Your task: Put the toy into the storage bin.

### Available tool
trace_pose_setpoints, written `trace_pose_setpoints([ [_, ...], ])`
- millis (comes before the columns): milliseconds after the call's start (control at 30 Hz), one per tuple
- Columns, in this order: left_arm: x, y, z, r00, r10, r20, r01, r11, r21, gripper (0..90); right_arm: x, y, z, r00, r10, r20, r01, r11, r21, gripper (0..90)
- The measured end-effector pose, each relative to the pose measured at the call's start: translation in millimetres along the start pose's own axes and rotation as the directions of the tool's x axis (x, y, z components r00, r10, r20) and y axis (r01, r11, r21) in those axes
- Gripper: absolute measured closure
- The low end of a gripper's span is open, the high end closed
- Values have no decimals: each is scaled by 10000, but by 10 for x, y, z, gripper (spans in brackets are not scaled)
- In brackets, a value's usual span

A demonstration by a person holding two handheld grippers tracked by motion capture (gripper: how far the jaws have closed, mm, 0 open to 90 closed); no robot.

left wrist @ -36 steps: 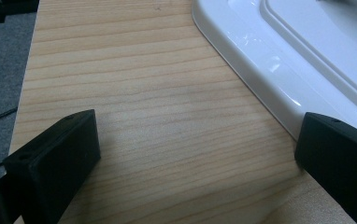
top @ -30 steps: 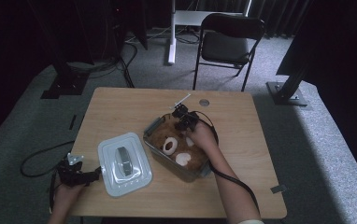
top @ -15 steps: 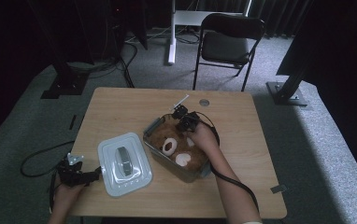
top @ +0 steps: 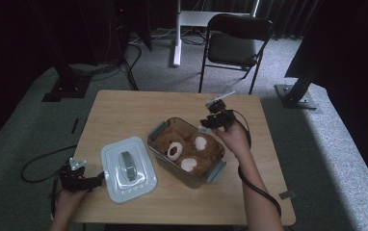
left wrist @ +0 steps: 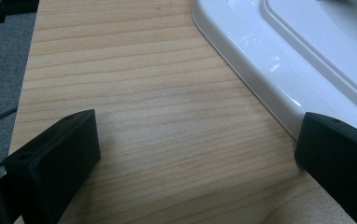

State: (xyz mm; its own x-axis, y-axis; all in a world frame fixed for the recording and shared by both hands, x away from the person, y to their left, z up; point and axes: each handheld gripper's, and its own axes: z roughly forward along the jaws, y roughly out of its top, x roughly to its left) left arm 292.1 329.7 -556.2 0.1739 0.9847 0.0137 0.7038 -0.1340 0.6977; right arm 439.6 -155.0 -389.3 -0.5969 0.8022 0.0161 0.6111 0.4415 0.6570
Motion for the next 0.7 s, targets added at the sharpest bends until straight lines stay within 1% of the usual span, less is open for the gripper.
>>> trace_pose_setpoints([
  [33,0,0,0,10000,2,0,-2,10000,1,7,-66,-39,-26,9998,185,94,-185,9998,2,621],
  [67,0,0,0,10000,4,0,-4,10000,2,7,-132,-82,-44,9995,319,85,-319,9995,21,611],
  [133,0,0,0,10000,2,1,-2,10000,0,7,-227,-168,-67,9977,603,299,-606,9981,93,597],
  [167,0,0,0,10000,4,0,-4,10000,2,7,-266,-210,-76,9967,771,254,-775,9969,144,597],
  [200,0,0,0,10000,1,0,-1,10000,-1,7,-290,-251,-80,9963,813,272,-818,9965,174,597],
  [267,0,0,0,10000,3,0,-3,10000,1,7,-315,-330,-64,9954,800,522,-821,9958,397,598],
  [300,0,0,0,10000,8,-1,-8,10000,-3,7,-330,-377,-49,9953,833,484,-856,9952,475,597],
  [333,0,0,0,10000,4,0,-4,10000,0,7,-341,-427,-39,9950,932,354,-949,9942,501,594],
  [433,0,0,0,10000,2,1,-2,10000,1,7,-345,-576,-19,9937,1115,58,-1117,9926,486,555],
  [500,0,0,0,10000,6,3,-6,10000,1,7,-348,-671,10,9928,1195,-24,-1193,9920,412,524],
  [533,0,0,0,10000,6,3,-6,10000,1,7,-348,-671,10,9928,1195,-24,-1193,9920,412,524],
  [567,-3,0,0,10000,27,19,-27,10000,-4,7,-358,-713,38,9913,1308,-169,-1299,9903,494,502],
  [600,-3,0,0,10000,34,22,-34,10000,-4,7,-396,-810,105,9842,1662,-605,-1619,9843,705,507],
  [633,-3,0,0,10000,34,22,-34,10000,-4,7,-401,-840,117,9819,1752,-718,-1698,9826,752,512],
  [700,-3,0,1,10000,32,23,-32,10000,-6,7,-403,-865,122,9814,1770,-742,-1710,9819,809,519],
])
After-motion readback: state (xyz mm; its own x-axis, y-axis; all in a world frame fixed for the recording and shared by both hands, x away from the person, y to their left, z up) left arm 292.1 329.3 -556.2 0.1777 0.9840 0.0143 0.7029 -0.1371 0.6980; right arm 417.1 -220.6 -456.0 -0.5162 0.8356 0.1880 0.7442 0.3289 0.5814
